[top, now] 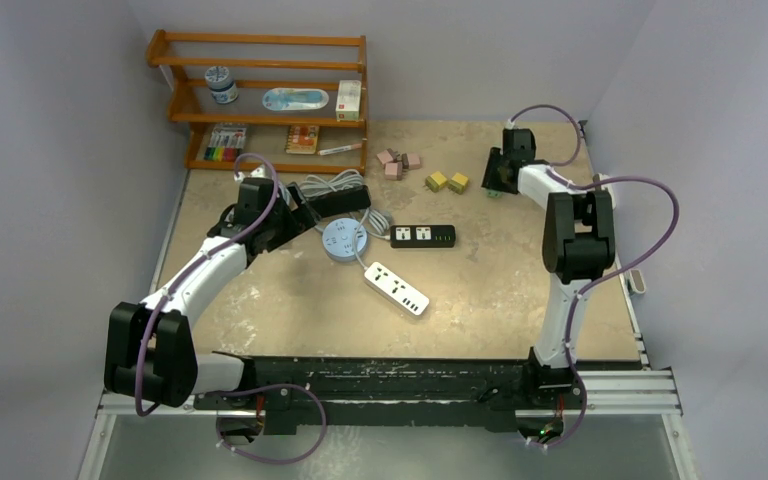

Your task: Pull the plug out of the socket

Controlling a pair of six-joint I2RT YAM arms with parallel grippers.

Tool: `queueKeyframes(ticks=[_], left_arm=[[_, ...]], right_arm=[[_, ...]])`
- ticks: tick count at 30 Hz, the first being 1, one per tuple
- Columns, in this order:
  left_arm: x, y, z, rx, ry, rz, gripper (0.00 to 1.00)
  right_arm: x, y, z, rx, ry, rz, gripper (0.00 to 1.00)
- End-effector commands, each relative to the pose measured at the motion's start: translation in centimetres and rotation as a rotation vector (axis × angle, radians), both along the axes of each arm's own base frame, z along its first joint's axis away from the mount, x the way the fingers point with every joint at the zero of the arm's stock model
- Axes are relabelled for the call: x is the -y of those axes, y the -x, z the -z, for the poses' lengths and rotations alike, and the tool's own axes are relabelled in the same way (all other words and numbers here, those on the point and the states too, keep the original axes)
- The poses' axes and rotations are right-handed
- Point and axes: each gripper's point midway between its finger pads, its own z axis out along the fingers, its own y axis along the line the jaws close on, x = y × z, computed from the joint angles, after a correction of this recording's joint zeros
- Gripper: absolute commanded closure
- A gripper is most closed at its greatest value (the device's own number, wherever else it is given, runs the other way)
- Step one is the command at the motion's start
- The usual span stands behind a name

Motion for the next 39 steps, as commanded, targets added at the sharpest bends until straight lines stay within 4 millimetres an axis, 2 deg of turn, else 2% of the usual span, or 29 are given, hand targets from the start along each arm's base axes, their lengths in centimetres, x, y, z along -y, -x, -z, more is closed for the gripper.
queueKeyframes(ticks=[1,4,8,14,16,18,20,23,26,28,31,34,39], left_arm=[[-0.4,-1.2,-2.2,0.063,-0.018,0.009,0.12],[-0.7,-1.0,-2.3,0.062,-0.026,0.004,0.11],[-0.9,-0.8,-2.6,0.067,-0.030,-0.003,0.11],[-1.0,-0.7,-2.6,0.065,-0.031,-0.003,0.11],[-0.9,-0.7,-2.6,0.066,-0.026,0.000,0.11],[-0.9,-0.7,-2.6,0.066,-0.023,0.003,0.10],[-0.8,-0.6,-2.4,0.062,-0.019,0.007,0.10],[-0.6,-0.6,-2.1,0.059,-0.011,0.011,0.10],[-0.4,-0.7,-2.2,0.064,-0.002,0.018,0.10],[-0.3,-0.8,-2.2,0.066,0.002,0.017,0.10],[-0.2,-0.9,-2.1,0.063,0.009,0.022,0.10],[-0.1,-0.9,-2.3,0.067,0.011,0.023,0.09],[-0.5,-0.6,-2.4,0.066,-0.006,0.018,0.09]], right_arm=[[0.9,-4.0,-4.1,0.111,0.026,0.017,0.65],[1.2,-5.6,-5.1,0.136,0.031,0.024,0.65],[1.7,-6.6,-5.1,0.140,0.036,0.029,0.63],[2.2,-5.8,-4.4,0.119,0.046,0.031,0.62],[2.4,-5.5,-4.4,0.117,0.049,0.029,0.55],[2.2,-5.4,-4.7,0.122,0.049,0.017,0.41],[2.1,-5.9,-6.5,0.179,0.078,-0.026,0.31],[0.4,-6.2,-11.0,0.339,0.123,-0.089,0.17],[-1.9,-5.4,-14.8,0.446,0.206,-0.141,0.13],[-4.6,-5.0,-15.5,0.480,0.227,-0.221,0.13],[-9.6,-4.9,-14.5,0.472,0.190,-0.399,0.15],[-13.0,-5.0,-11.9,0.395,0.112,-0.533,0.18],[-15.5,-5.2,-7.8,0.266,0.052,-0.628,0.25]])
